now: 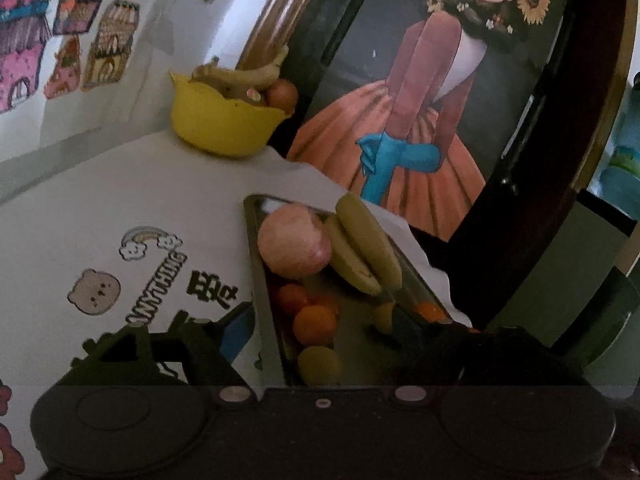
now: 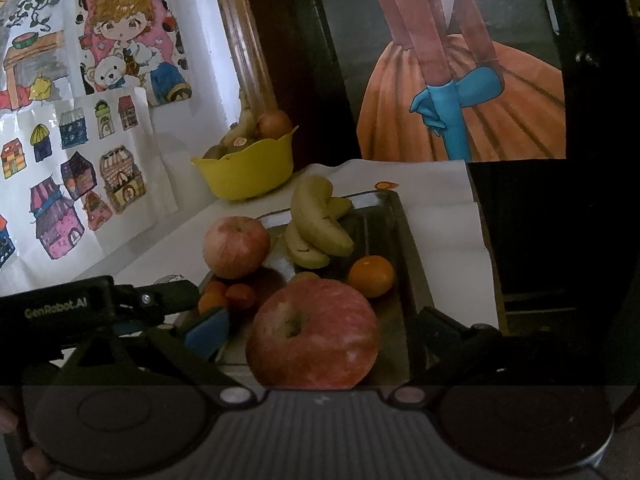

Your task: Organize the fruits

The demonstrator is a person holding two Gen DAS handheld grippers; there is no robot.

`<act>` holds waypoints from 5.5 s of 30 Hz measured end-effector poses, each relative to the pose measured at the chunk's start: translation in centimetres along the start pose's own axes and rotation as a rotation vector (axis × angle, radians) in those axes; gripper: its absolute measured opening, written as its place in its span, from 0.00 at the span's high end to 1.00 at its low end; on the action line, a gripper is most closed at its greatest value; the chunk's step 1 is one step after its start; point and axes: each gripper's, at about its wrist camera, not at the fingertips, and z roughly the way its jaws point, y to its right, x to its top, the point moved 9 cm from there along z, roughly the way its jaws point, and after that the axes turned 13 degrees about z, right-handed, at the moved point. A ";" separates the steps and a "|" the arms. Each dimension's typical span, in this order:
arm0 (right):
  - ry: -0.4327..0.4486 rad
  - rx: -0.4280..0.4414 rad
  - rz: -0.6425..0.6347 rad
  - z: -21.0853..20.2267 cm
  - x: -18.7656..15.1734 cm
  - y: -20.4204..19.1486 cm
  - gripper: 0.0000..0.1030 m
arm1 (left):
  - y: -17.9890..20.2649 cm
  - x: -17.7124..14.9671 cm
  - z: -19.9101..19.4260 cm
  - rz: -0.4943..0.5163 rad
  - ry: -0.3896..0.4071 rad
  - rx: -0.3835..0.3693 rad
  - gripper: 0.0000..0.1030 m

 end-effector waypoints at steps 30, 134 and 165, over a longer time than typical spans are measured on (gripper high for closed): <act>0.179 -0.048 -0.073 -10.5 -0.3 -3.5 0.00 | 0.4 1.2 -11.5 0.008 0.197 0.079 0.01; 0.236 -0.174 -0.141 -16.6 -10.1 -2.9 0.00 | 1.5 -8.7 -19.0 0.184 0.055 0.288 0.01; 0.225 -0.177 -0.126 -16.6 -10.6 -2.4 0.00 | 1.4 -9.1 -18.7 0.141 0.038 0.299 0.01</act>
